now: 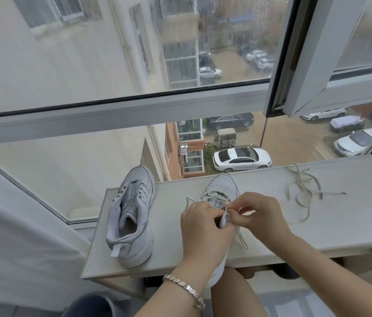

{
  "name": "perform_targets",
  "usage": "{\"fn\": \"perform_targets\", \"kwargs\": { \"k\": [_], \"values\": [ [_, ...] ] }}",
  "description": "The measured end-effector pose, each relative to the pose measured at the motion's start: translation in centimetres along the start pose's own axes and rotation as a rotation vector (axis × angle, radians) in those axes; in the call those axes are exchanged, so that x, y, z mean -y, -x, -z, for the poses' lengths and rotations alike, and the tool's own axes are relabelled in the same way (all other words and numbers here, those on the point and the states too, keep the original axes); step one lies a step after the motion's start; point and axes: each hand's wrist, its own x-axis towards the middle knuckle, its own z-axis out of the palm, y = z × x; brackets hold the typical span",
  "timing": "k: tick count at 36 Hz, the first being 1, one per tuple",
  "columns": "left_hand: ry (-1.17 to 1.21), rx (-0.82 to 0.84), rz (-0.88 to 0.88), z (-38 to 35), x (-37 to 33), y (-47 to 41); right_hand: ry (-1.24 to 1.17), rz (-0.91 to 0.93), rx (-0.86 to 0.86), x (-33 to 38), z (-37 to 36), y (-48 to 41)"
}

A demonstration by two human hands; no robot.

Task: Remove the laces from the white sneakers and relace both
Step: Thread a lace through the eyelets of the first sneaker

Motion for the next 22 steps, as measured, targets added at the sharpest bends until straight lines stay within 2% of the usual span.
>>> {"fn": "perform_targets", "kwargs": {
  "k": [3, 5, 9, 12, 14, 16, 17, 20, 21, 22],
  "values": [
    [0.006, -0.011, 0.021, 0.0, -0.1, -0.1, 0.082, 0.189, -0.114, 1.9, 0.5, 0.1],
    [-0.041, -0.022, 0.05, 0.0, 0.0, -0.2, -0.019, 0.223, -0.21, 4.0, 1.3, -0.2],
    [-0.012, -0.048, 0.099, 0.1, 0.1, -0.4, -0.363, 0.139, -0.504, 8.5, 4.9, -1.1],
    [0.026, -0.061, 0.122, 0.2, 0.4, -0.5, -0.47, 0.039, -0.804, 8.4, 8.9, -2.1],
    [0.021, -0.053, 0.136, 0.1, 0.4, -0.5, -0.631, -0.04, -0.892, 7.3, 10.5, -2.6],
    [-0.019, -0.033, 0.134, -0.1, 0.2, -0.5, -0.599, -0.221, -0.814, 5.9, 10.4, -2.8],
    [-0.041, -0.025, 0.131, -0.2, 0.1, -0.4, -0.499, -0.363, -0.677, 5.0, 10.0, -2.7],
    [-0.076, -0.025, 0.146, -0.4, -0.1, -0.4, -0.08, -0.687, -0.044, 2.5, 7.3, -1.8],
    [-0.08, -0.03, 0.148, -0.4, -0.1, -0.5, 0.056, -0.7, 0.106, 2.0, 6.3, -1.4],
    [-0.077, -0.036, 0.148, -0.5, -0.1, -0.5, 0.183, -0.648, 0.186, 1.6, 5.3, -1.1]
  ]
}}
